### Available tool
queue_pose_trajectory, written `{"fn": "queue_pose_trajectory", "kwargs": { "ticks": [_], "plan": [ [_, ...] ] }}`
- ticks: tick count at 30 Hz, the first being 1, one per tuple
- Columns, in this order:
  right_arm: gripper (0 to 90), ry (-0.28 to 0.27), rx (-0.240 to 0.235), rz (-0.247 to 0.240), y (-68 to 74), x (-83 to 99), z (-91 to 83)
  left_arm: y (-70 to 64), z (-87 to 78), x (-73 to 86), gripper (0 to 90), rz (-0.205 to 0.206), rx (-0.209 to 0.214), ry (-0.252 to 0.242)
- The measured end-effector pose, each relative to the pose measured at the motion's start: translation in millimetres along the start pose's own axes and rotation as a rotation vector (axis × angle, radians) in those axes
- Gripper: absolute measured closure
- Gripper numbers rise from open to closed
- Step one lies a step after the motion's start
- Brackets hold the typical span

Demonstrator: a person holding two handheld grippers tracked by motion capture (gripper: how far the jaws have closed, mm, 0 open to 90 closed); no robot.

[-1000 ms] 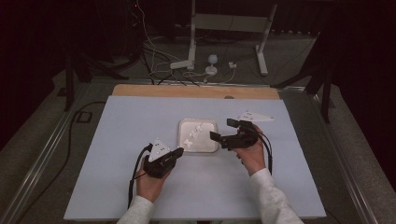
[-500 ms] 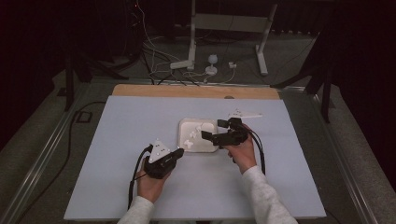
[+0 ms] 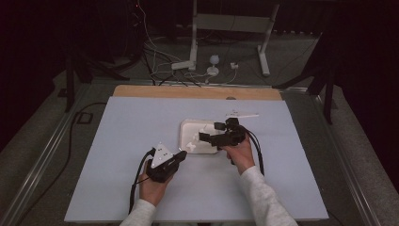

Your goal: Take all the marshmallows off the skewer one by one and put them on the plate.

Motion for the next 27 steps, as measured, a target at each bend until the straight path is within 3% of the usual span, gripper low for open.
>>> {"fn": "queue_pose_trajectory", "kwargs": {
  "ticks": [7, 8, 10, 11, 17, 18, 21, 23, 27],
  "plan": [
    [8.7, -0.004, -0.019, 0.048, 0.3, -0.4, -0.5, -1.8, 3.1, 3.1, 90.0, 0.013, 0.005, 0.003],
    [14.3, -0.01, -0.021, 0.067, 1.1, -1.9, -0.9, -2.0, 3.6, 3.3, 90.0, 0.015, 0.005, 0.003],
    [17.1, -0.013, -0.019, 0.075, 1.5, -2.6, -1.0, -2.2, 4.1, 3.5, 90.0, 0.016, 0.005, 0.003],
    [24.5, -0.005, -0.014, 0.097, 1.9, -3.7, -0.7, -2.3, 4.4, 3.5, 90.0, 0.016, 0.004, 0.003],
    [39.1, 0.018, -0.037, 0.155, 0.7, -2.9, 1.5, -2.4, 5.2, 3.9, 90.0, 0.022, -0.003, 0.005],
    [49.9, 0.033, -0.024, 0.19, 0.0, -1.1, 2.9, -2.1, 5.1, 3.8, 90.0, 0.02, -0.008, 0.002],
    [53.8, 0.05, -0.016, 0.228, -0.9, 1.0, 4.2, -1.9, 5.0, 3.6, 90.0, 0.02, -0.012, -0.001],
    [62.1, 0.059, -0.041, 0.273, -0.9, 2.8, 5.4, -1.7, 5.2, 3.9, 90.0, 0.022, -0.015, -0.002],
    [72.7, 0.064, -0.062, 0.306, 0.3, 2.0, 6.5, -0.6, 5.9, 4.7, 90.0, 0.024, -0.021, 0.002]
  ]
}}
Point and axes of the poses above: each handheld gripper's, and its own axes: z roughly forward along the jaws, x roughly out of its underside, y roughly to its left, the point moved 5 cm from there along z, roughly forward along the jaws, and after that the axes turned 13 degrees about -y, right-handed, at the moved point
